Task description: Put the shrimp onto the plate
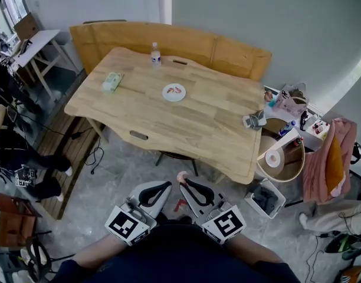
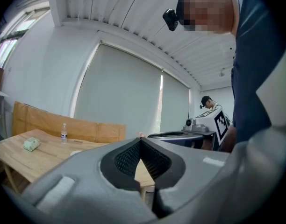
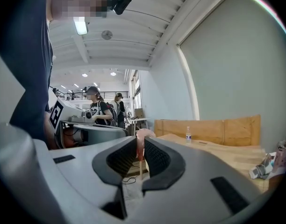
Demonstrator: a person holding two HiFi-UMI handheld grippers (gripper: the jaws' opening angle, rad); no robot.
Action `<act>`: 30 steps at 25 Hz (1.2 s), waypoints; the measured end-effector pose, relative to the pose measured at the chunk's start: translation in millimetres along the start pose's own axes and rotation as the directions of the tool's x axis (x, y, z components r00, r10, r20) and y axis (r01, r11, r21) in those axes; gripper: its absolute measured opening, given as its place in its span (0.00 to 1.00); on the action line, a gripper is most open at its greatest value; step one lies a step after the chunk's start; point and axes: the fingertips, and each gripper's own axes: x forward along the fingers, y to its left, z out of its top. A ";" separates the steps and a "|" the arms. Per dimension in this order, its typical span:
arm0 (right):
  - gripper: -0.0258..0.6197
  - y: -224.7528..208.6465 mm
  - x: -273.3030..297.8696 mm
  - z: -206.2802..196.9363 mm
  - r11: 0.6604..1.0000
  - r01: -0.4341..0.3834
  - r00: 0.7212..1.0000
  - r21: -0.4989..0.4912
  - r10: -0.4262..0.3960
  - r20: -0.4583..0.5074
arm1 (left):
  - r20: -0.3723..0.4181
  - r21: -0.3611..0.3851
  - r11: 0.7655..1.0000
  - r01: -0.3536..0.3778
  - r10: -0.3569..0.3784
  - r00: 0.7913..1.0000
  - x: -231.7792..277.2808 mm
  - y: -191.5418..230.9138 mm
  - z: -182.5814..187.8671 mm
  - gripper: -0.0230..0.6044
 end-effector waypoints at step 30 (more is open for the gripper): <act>0.13 -115.1 198.0 17.5 0.990 0.142 0.989 -0.010 -0.142 -0.031 | 0.039 0.003 0.994 0.111 -0.111 0.993 74.0 217.2 37.3 0.04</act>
